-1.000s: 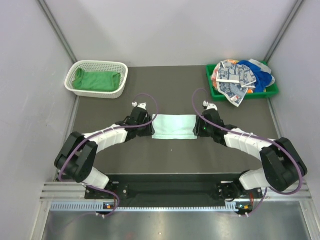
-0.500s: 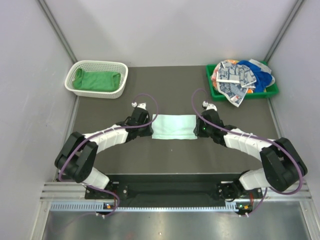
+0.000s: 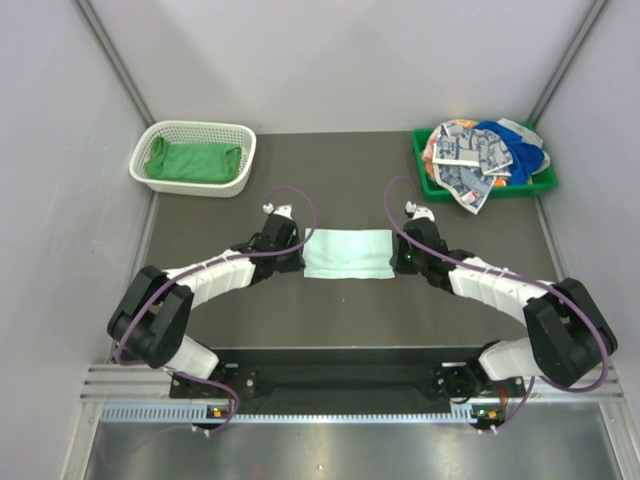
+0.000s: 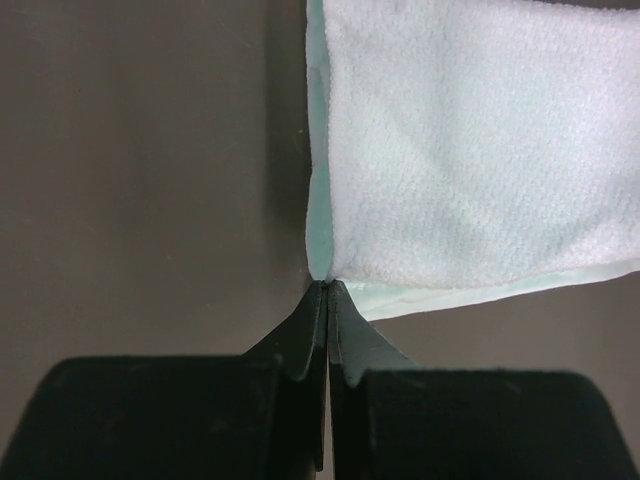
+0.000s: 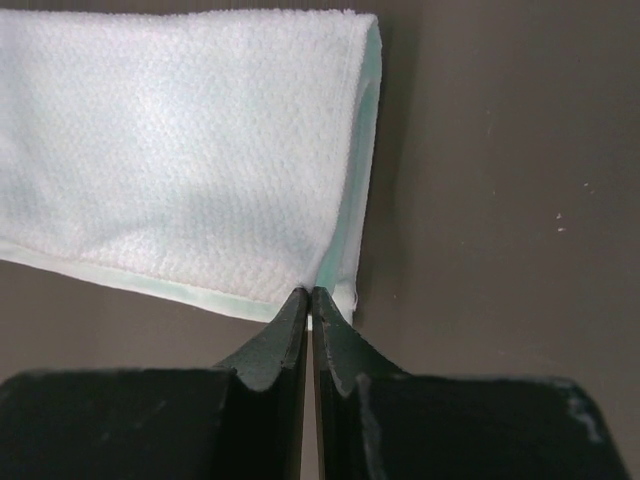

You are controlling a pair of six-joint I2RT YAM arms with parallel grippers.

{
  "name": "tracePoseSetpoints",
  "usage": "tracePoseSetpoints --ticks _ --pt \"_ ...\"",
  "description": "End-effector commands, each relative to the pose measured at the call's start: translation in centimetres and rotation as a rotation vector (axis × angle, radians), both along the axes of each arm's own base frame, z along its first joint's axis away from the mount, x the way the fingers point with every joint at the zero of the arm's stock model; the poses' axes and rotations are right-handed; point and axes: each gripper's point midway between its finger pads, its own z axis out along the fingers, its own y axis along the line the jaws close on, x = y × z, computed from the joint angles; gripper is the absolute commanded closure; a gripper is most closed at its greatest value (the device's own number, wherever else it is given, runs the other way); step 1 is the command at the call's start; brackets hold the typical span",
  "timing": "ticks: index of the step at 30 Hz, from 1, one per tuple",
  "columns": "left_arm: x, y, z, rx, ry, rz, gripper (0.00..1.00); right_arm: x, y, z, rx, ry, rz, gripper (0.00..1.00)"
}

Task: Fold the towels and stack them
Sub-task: Fold the towel

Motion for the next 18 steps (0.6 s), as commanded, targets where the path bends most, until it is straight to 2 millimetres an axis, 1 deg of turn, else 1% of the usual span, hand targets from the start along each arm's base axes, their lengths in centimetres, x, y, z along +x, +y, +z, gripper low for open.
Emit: tracePoseSetpoints --ticks 1,7,11,14,18 --pt "1.2 -1.1 3.4 -0.054 -0.084 -0.015 1.0 1.6 1.2 4.1 0.04 -0.105 0.009 0.97" --pt "1.2 -1.3 5.2 -0.077 -0.109 -0.026 1.0 1.7 0.8 5.7 0.034 -0.133 0.0 0.97" --pt "0.8 -1.5 5.7 -0.096 -0.108 -0.035 1.0 1.5 0.6 6.1 0.029 -0.136 -0.003 0.96" --pt "0.3 -1.4 5.8 -0.103 -0.108 -0.04 1.0 1.2 0.3 5.9 0.028 -0.132 -0.009 0.96" --pt "-0.5 -1.1 4.9 -0.101 -0.084 -0.044 1.0 0.7 0.0 4.9 0.019 -0.112 -0.012 0.96"
